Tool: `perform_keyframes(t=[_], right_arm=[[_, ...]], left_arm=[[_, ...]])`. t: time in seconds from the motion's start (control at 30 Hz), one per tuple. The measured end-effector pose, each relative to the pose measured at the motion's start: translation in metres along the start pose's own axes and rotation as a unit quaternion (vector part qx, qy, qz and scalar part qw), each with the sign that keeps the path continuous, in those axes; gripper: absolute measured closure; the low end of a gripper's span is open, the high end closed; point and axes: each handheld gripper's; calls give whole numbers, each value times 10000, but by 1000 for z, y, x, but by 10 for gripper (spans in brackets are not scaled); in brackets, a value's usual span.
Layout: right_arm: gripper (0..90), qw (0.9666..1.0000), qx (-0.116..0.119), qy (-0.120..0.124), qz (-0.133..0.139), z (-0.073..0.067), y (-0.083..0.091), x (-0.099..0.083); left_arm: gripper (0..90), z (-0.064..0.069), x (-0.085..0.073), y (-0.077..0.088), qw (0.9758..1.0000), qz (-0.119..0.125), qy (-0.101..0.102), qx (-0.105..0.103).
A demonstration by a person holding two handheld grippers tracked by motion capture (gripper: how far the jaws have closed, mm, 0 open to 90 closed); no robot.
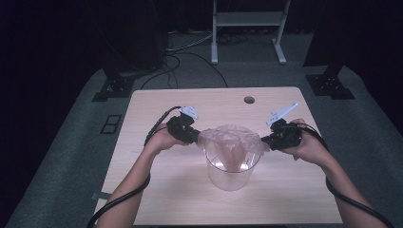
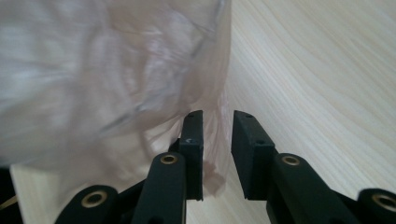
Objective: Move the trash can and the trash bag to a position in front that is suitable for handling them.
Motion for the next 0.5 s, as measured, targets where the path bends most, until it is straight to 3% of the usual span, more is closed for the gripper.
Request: perform_keyframes(t=[0.17, 0.3, 0.5], right_arm=[[707, 9997, 122, 193, 118, -8, 21, 0], [686, 9987, 311, 391, 82, -15, 32, -1], [650, 9956, 601, 722, 44, -26, 39, 1]], left_arm=[[592, 7, 3, 16, 9995, 108, -270, -159], [549, 11, 4, 26, 9981, 42, -530, -326], [431, 19, 4, 28, 9923, -16, -1015, -717]])
Point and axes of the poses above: each handheld gripper's, and its own axes: y roughly backward along the jaws, x roughly out of its top, z roughly to its right, and after that the axes turned 6 degrees about z, right-handed
